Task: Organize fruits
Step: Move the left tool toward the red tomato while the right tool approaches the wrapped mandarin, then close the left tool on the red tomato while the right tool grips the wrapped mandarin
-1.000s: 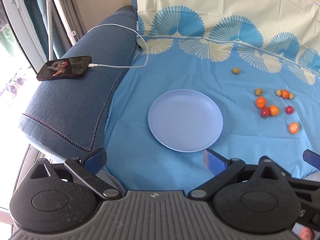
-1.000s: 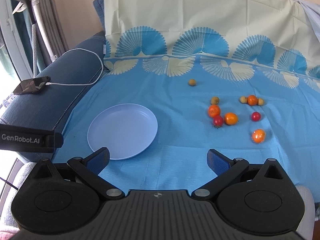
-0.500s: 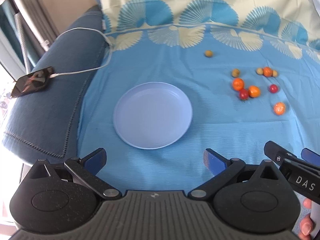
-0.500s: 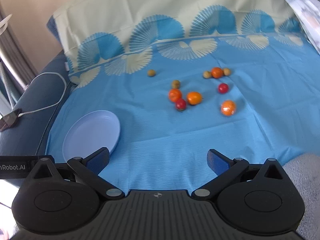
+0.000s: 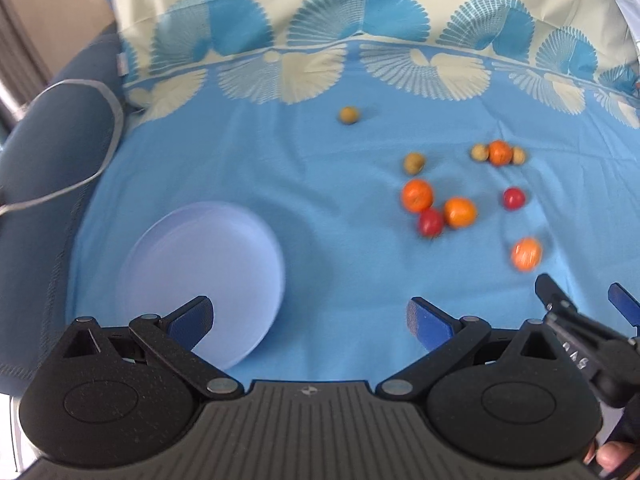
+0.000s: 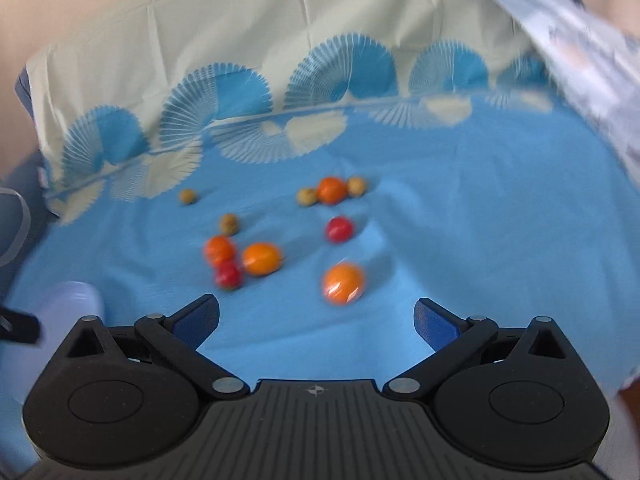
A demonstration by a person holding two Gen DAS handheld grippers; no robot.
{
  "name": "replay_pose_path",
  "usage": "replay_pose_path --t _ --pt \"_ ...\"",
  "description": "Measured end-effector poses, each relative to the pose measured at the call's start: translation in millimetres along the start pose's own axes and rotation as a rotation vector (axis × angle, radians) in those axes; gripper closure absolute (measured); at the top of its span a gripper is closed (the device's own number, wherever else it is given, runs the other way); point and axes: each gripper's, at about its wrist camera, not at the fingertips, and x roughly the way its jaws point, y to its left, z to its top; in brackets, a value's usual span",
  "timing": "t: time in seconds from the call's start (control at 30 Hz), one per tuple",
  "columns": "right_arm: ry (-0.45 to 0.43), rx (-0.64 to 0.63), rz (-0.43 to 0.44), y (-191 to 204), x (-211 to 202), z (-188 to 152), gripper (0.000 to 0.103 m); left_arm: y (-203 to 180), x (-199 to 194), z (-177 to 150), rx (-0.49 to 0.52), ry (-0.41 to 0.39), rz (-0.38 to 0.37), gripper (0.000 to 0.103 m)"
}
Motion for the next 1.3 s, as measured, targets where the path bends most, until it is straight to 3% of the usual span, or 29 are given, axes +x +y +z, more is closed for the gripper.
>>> replay_pose_path --t 0.23,0.47,0.57,0.7,0.8,0.83,0.87,0.9,0.93,0.97,1.3 --pt "0.017 -0.106 0.012 -11 73 -3 0.001 -41 89 49 0.013 0.075 -0.084 0.000" --pt "0.111 -0.112 0.023 -6 110 -8 0.001 -75 160 63 0.076 0.173 -0.129 0.000" --pt "0.150 -0.098 0.015 -8 122 -8 0.000 -81 178 66 0.079 0.193 -0.123 0.000" --pt "0.125 -0.110 0.003 -5 124 -10 0.000 -80 191 69 0.044 0.211 -0.126 0.000" --pt "0.124 -0.108 0.007 -7 123 -10 0.001 -78 189 69 0.027 0.186 -0.145 0.011" --pt "0.118 -0.107 0.005 -8 122 -10 0.003 -78 185 69 0.031 0.167 -0.151 0.025" --pt "0.100 -0.109 0.005 -9 118 -10 0.016 -79 180 69 0.040 0.146 -0.160 0.050" --pt "0.080 -0.115 0.011 -9 115 -10 0.040 -79 175 71 0.049 0.136 -0.179 0.065" --pt "0.067 -0.124 0.028 -9 113 -10 0.050 -80 170 73 0.050 0.136 -0.195 0.069" --pt "0.058 -0.137 0.017 -8 112 -10 0.063 -80 167 73 0.046 0.131 -0.204 0.069" --pt "-0.011 -0.041 -0.019 -25 101 3 0.063 -78 117 62 0.090 0.053 -0.115 0.069"
